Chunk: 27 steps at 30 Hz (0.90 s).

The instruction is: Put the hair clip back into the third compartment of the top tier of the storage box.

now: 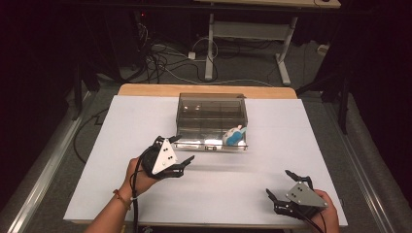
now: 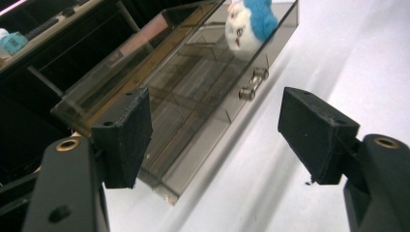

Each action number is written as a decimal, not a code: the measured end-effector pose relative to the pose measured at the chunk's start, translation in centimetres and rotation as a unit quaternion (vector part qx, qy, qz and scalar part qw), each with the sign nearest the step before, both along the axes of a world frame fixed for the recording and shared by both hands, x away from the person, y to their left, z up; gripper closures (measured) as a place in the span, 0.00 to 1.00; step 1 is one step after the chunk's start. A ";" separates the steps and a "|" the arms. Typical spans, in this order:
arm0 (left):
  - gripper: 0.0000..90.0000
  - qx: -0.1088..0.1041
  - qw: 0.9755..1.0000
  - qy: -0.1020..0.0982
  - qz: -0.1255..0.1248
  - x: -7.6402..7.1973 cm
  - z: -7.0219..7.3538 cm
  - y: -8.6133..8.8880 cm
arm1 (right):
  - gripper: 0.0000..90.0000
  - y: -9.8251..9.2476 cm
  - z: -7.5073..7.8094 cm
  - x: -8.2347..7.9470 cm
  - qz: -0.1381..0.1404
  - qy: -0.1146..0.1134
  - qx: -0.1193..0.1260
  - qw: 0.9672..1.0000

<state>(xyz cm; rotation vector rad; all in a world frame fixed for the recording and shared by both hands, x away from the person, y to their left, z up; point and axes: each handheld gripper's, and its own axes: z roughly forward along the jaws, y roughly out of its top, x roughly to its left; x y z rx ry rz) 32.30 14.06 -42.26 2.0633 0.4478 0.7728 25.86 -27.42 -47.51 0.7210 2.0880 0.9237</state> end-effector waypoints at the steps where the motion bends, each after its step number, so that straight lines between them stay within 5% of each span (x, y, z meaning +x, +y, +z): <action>1: 0.31 -0.001 1.000 0.001 0.001 0.0 -0.1 0.1 | 0.18 0.0 0.0 0.0 -0.001 0.001 0.000 1.000; 27: 0.30 0.006 0.999 0.036 0.034 -1.7 -3.9 4.0 | 0.18 0.3 0.0 0.0 0.002 0.001 -0.003 1.000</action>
